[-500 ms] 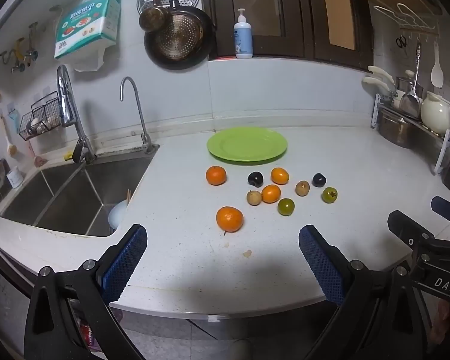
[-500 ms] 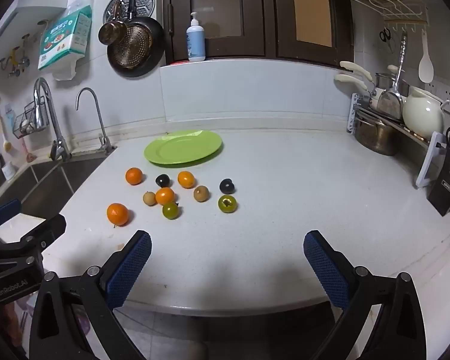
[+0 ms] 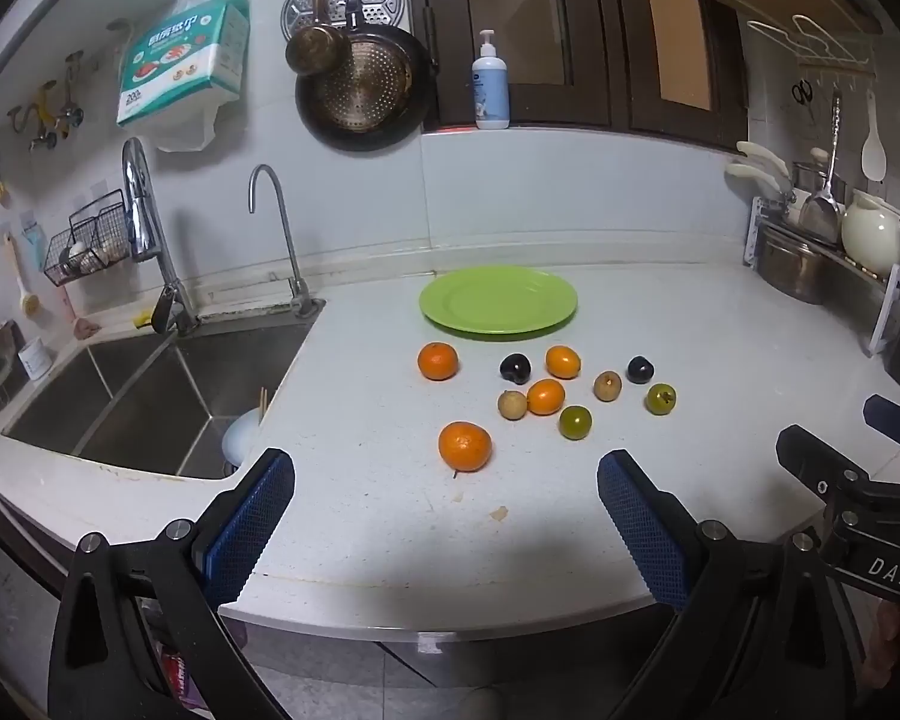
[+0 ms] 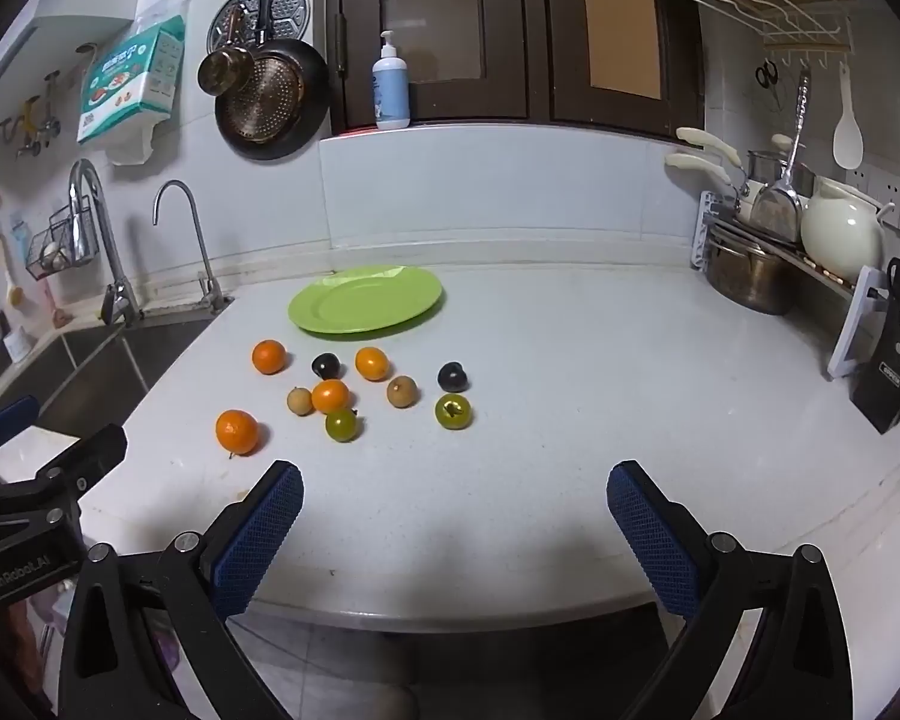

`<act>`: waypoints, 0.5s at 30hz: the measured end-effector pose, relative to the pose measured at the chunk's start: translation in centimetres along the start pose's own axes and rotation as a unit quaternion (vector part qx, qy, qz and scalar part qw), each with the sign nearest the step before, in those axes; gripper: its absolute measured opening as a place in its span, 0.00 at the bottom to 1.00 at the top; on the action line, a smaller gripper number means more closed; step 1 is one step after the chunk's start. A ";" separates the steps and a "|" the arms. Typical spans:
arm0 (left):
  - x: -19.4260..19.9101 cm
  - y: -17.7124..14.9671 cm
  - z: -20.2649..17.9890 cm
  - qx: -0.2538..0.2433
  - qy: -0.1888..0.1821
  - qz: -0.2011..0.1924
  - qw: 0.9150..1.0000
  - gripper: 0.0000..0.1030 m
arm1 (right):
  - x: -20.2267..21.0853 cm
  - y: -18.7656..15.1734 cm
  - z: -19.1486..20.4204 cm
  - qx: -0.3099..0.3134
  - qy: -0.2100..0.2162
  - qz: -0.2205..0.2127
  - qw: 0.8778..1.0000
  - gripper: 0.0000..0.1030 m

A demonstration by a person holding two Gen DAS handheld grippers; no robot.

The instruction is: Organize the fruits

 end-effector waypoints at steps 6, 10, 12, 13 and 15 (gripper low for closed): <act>0.1 0.0 0.4 0.002 0.003 -0.001 1.000 1.00 | 0.1 0.0 0.4 0.001 0.004 -0.002 1.000 0.99; 0.2 0.1 0.6 0.003 0.002 -0.003 1.000 1.00 | 0.3 0.0 0.5 0.001 0.005 -0.006 1.000 0.99; 0.3 0.0 0.7 0.003 0.003 -0.006 1.000 1.00 | 0.3 0.1 0.6 0.001 0.006 -0.006 1.000 0.99; 0.4 0.1 0.7 0.003 0.004 -0.007 1.000 1.00 | 0.4 0.1 0.7 0.001 0.006 -0.007 1.000 0.99; 0.5 0.1 0.7 0.004 0.004 -0.008 1.000 1.00 | 0.4 0.1 0.6 0.001 0.007 -0.009 1.000 0.99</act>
Point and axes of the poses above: each gripper's, at about its wrist camera, not at the fingertips, and x roughly against the way its jaws point, z to its left, y to its top, the point moved 4 cm from there along -x, roughly the way its jaws point, and after that the axes turned 10 degrees about -z, right-handed, at the moved point
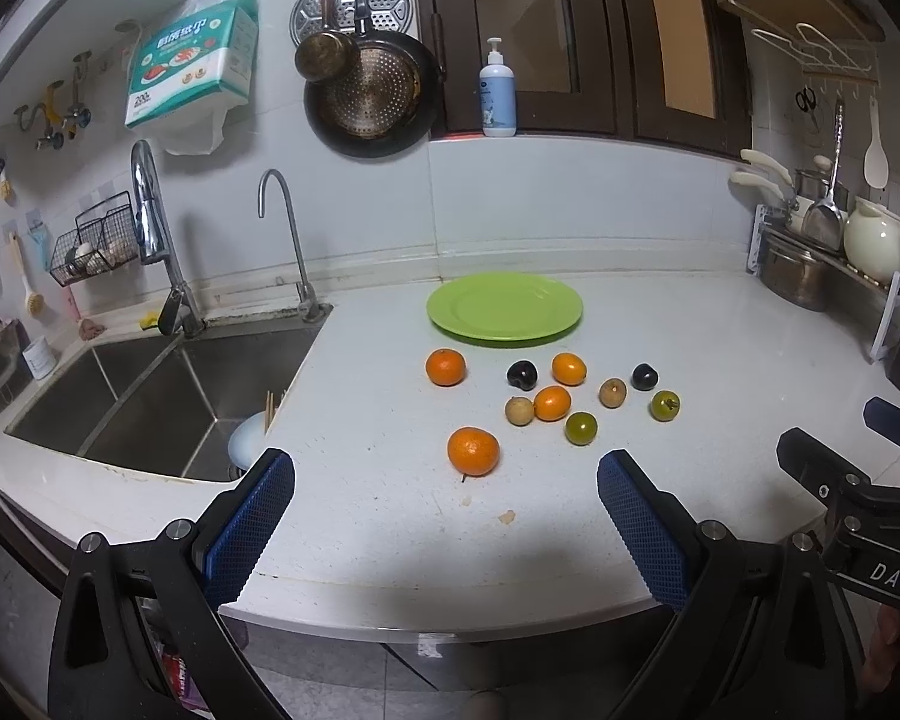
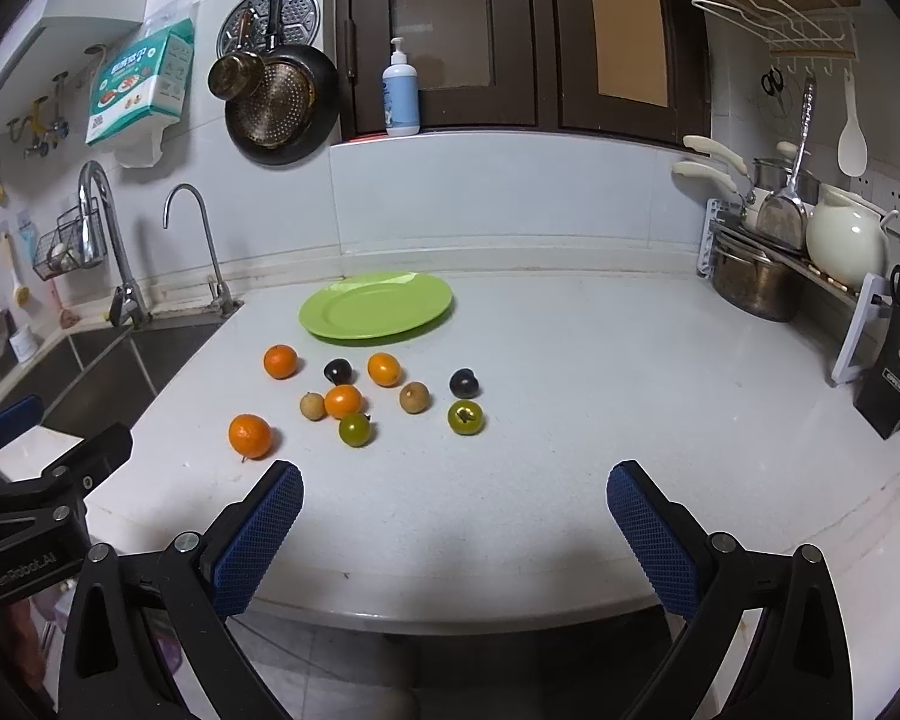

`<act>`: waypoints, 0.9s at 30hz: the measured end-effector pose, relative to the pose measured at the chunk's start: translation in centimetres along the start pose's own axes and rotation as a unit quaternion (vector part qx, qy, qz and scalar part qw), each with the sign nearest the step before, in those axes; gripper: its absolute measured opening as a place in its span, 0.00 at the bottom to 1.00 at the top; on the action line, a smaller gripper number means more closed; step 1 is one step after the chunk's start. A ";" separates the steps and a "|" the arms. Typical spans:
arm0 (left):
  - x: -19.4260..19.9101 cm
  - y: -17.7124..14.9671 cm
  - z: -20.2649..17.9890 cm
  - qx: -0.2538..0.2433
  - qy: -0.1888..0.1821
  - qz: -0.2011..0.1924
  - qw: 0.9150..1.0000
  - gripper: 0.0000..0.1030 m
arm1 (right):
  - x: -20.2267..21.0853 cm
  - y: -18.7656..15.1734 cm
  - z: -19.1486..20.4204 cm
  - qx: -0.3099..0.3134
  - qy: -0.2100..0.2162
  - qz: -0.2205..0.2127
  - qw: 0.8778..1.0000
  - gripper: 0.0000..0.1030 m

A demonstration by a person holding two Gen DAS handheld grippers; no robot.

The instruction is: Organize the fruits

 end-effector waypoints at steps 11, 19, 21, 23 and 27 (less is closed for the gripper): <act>0.2 0.1 -0.1 0.002 -0.002 -0.001 1.000 1.00 | 0.2 0.0 0.1 0.000 0.002 -0.002 1.000 0.99; 0.3 0.2 0.0 0.006 0.000 0.000 1.000 1.00 | 0.2 -0.1 0.1 0.001 0.005 -0.001 1.000 0.99; 0.3 0.1 0.0 0.006 0.000 -0.001 1.000 1.00 | 0.3 -0.1 0.1 0.001 0.005 -0.001 1.000 0.99; 0.3 0.2 0.0 0.007 0.000 0.000 1.000 1.00 | 0.3 -0.1 0.1 0.001 0.006 0.000 1.000 0.99; 0.3 0.2 0.1 0.008 0.000 0.000 1.000 1.00 | 0.3 0.0 0.2 0.002 0.008 -0.001 1.000 0.99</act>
Point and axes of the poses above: each gripper's, at about its wrist camera, not at the fingertips, and x roughly against the way its jaws point, z to its left, y to its top, the point moved 4 cm from there along -x, roughly the way its jaws point, and after that the axes turned 10 degrees about -z, right-handed, at the moved point
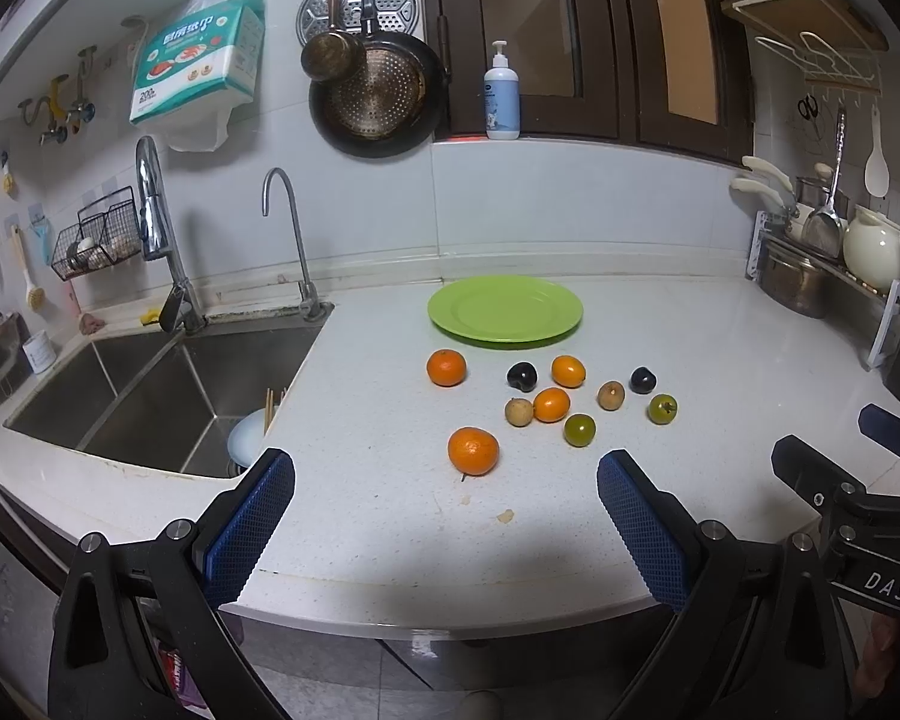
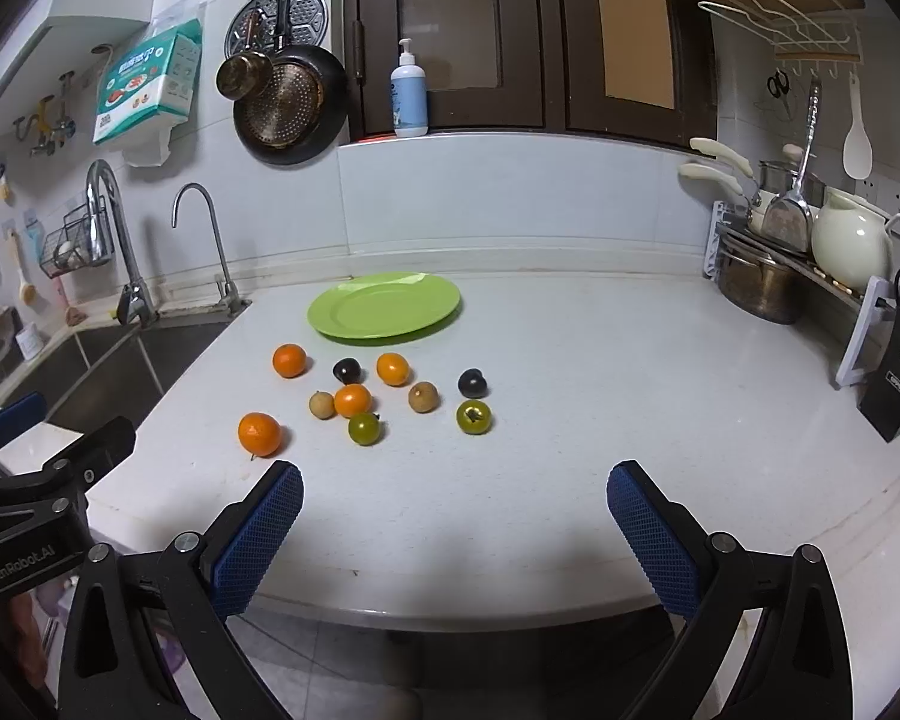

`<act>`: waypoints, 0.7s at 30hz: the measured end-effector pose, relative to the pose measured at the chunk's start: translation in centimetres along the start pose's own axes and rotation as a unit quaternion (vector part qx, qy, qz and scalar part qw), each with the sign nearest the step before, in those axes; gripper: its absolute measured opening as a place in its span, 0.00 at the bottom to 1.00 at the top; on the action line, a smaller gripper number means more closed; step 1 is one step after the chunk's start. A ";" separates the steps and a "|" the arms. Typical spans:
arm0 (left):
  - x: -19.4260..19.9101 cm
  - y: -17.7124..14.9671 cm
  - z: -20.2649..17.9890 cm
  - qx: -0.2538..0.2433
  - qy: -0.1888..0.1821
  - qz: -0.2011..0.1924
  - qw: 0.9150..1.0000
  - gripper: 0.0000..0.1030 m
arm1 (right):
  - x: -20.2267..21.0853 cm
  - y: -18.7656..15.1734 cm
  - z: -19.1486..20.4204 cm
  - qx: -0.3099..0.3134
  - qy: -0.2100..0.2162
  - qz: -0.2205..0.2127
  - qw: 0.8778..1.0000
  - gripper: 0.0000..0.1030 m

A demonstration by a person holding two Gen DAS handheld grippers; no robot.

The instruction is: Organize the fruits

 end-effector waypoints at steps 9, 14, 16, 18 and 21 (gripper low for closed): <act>-0.1 -0.1 0.1 0.002 -0.001 0.002 1.000 1.00 | 0.0 0.1 0.2 0.001 0.003 0.001 1.000 0.99; -0.1 -0.2 0.2 0.003 -0.003 0.004 1.000 1.00 | -0.1 0.1 0.2 0.001 0.004 0.001 1.000 0.99; -0.2 -0.3 0.2 0.003 -0.003 0.006 1.000 1.00 | -0.1 0.1 0.3 0.002 0.004 0.003 1.000 0.99; -0.3 -0.3 0.2 0.003 -0.003 0.007 1.000 1.00 | -0.2 0.1 0.5 0.002 0.005 0.004 1.000 0.99; -0.6 -0.3 0.2 0.003 -0.003 0.010 1.000 1.00 | -0.4 0.1 0.6 0.002 0.006 0.006 1.000 0.99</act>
Point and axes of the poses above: each gripper's, at about its wrist camera, not at the fingertips, and x roughly against the way its jaws point, z to its left, y to its top, the point moved 4 cm from there along -x, roughly the way its jaws point, and after that the axes turned 10 degrees about -z, right-handed, at the moved point
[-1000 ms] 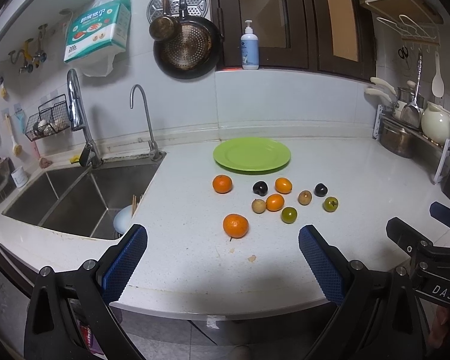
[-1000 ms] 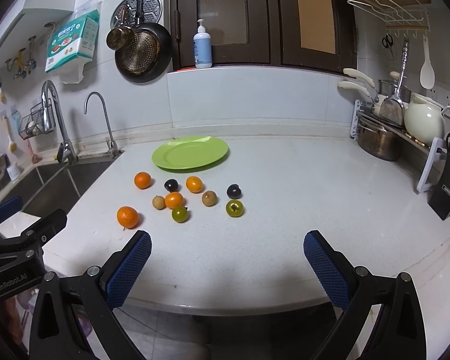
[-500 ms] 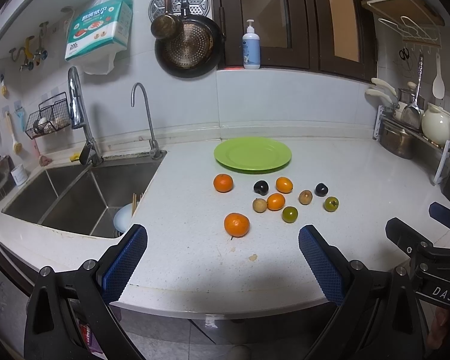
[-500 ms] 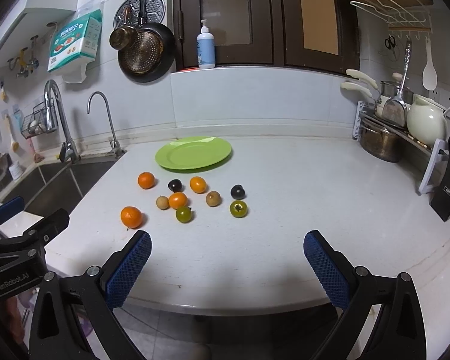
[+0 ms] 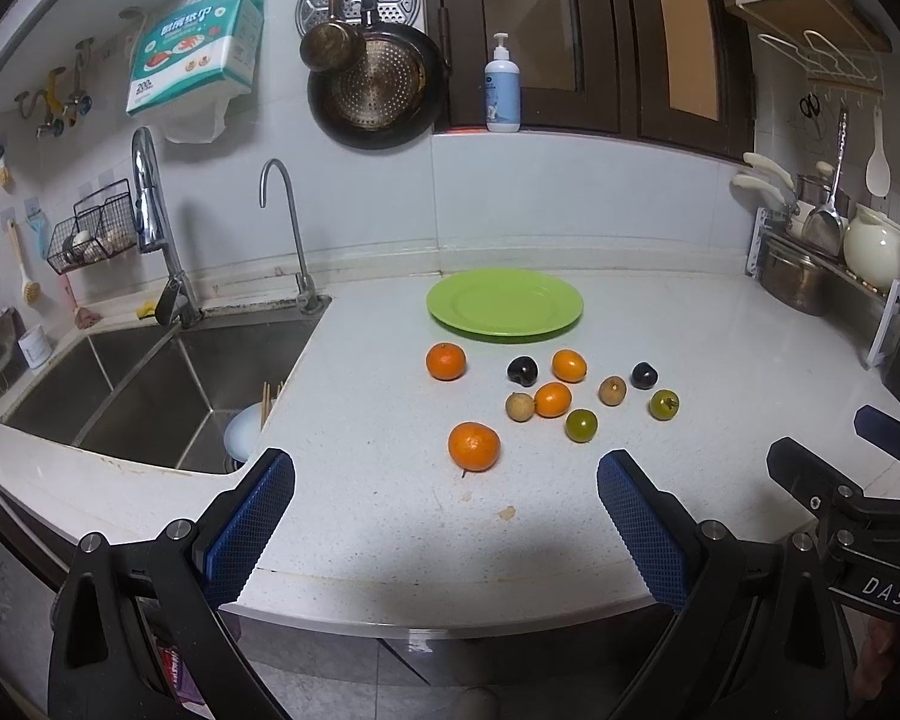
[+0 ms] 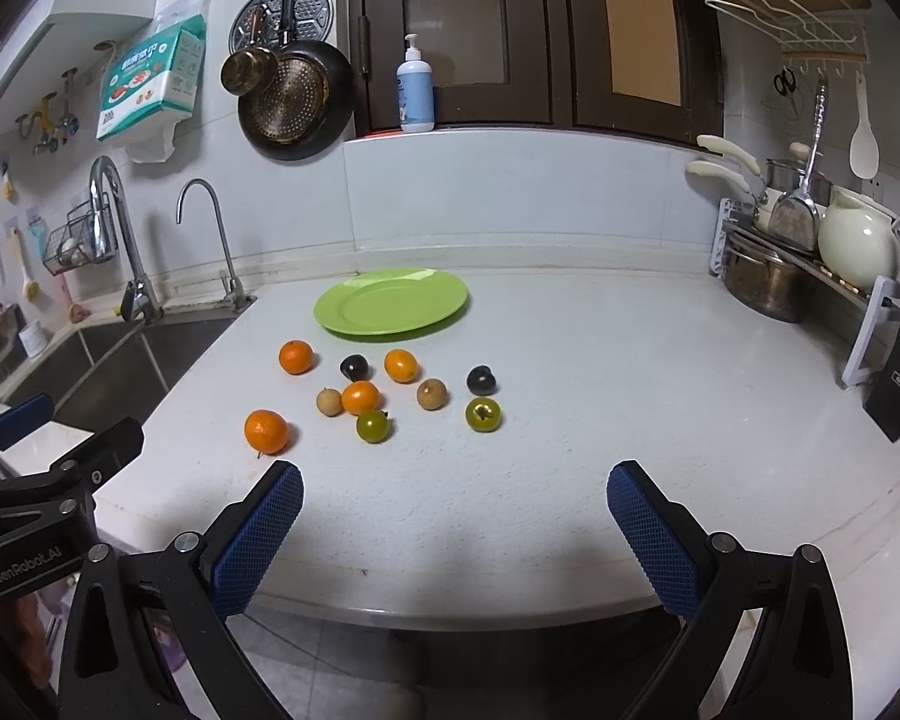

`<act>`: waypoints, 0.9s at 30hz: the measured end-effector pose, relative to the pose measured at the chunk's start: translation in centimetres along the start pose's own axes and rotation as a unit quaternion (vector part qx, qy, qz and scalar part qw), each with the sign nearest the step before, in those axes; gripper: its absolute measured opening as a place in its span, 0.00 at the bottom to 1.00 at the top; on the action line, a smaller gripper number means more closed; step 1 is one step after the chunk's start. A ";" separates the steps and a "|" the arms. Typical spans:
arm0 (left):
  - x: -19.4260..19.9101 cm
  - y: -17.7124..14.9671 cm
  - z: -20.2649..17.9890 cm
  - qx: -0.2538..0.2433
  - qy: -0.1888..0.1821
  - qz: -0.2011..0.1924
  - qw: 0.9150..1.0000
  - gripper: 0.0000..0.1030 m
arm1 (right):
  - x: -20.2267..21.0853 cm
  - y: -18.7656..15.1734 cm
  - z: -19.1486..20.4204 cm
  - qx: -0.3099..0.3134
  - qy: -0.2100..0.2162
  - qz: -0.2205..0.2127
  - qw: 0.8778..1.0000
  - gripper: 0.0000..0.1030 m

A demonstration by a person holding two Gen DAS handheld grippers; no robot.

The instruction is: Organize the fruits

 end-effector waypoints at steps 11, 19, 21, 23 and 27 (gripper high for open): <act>-2.8 -1.1 0.7 -0.006 0.001 0.023 1.000 1.00 | -2.4 -0.9 0.9 0.008 0.004 0.024 1.000 0.99; -6.0 -2.2 1.8 -0.015 -0.010 0.042 0.999 0.92 | -5.7 -1.3 3.0 0.036 0.024 0.045 0.998 0.98; -6.9 -2.4 1.8 -0.020 -0.017 0.049 0.998 0.88 | -6.5 -1.5 3.5 0.043 0.030 0.049 0.997 0.96; -8.0 -2.5 1.7 -0.025 -0.027 0.057 0.998 0.85 | -7.4 -1.6 3.8 0.048 0.035 0.055 0.997 0.94; -10.0 -2.7 1.1 -0.038 -0.051 0.070 0.995 0.78 | -9.8 -1.7 4.2 0.044 0.049 0.073 0.995 0.85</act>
Point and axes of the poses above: each gripper's, at about its wrist camera, not at the fingertips, and x roughly against the way its jaws point, z to its left, y to its top, the point moved 4 cm from there along -x, roughly the way its jaws point, and after that the axes turned 10 degrees about -z, right-handed, at the moved point
